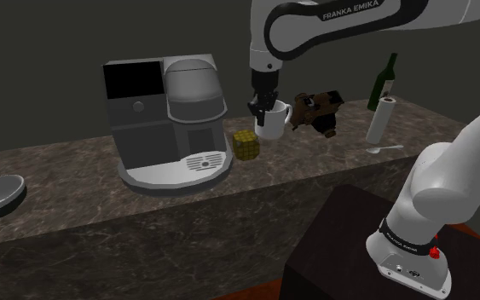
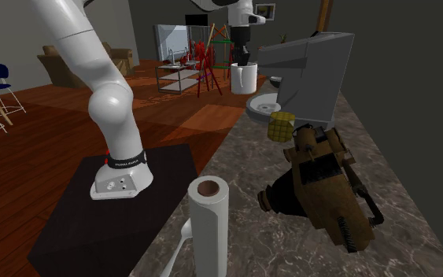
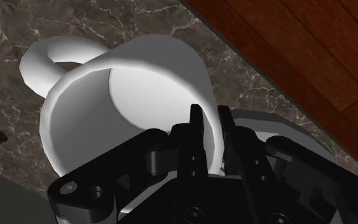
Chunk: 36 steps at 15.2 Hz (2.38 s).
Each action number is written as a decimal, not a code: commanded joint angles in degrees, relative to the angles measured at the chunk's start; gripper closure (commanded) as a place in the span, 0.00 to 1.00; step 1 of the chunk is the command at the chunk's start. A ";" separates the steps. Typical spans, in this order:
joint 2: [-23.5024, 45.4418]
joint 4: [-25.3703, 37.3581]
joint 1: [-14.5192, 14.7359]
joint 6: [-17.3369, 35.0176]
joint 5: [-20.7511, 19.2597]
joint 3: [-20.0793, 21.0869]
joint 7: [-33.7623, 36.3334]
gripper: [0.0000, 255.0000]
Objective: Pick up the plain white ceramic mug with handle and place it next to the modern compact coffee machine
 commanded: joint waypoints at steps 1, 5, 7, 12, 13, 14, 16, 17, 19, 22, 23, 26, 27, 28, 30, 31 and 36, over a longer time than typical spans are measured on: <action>-0.09 -1.73 0.06 1.70 0.05 0.09 0.08 1.00; 0.25 -4.50 0.09 4.80 0.06 0.19 0.13 1.00; 0.49 -5.82 0.11 6.36 0.05 0.25 0.17 1.00; 1.34 -8.91 0.13 10.29 0.00 0.42 0.28 1.00; 1.54 -9.50 0.13 11.09 -0.01 0.45 0.31 1.00; 1.77 -10.07 0.14 11.88 -0.03 0.49 0.34 1.00; 2.25 -11.18 0.14 13.47 -0.08 0.56 0.41 1.00; 2.52 -11.72 0.14 14.27 -0.11 0.59 0.44 1.00; 3.08 -12.77 0.13 15.88 -0.17 0.67 0.53 1.00; 4.04 -14.24 0.12 18.31 -0.29 0.78 0.66 1.00; 4.39 -14.71 0.12 19.12 -0.34 0.81 0.72 1.00; 5.52 -16.05 0.09 21.57 -0.51 0.93 0.89 1.00; 5.92 -16.47 0.08 22.39 -0.58 0.97 0.95 1.00; 6.34 -16.88 0.07 23.21 -0.65 1.00 1.02 1.00; 7.22 -17.66 0.04 24.86 -0.81 1.08 1.17 1.00; 7.68 -18.03 0.03 25.69 -0.90 1.11 1.25 1.00; 9.32 -19.19 -0.03 28.47 -1.25 1.23 1.55 1.00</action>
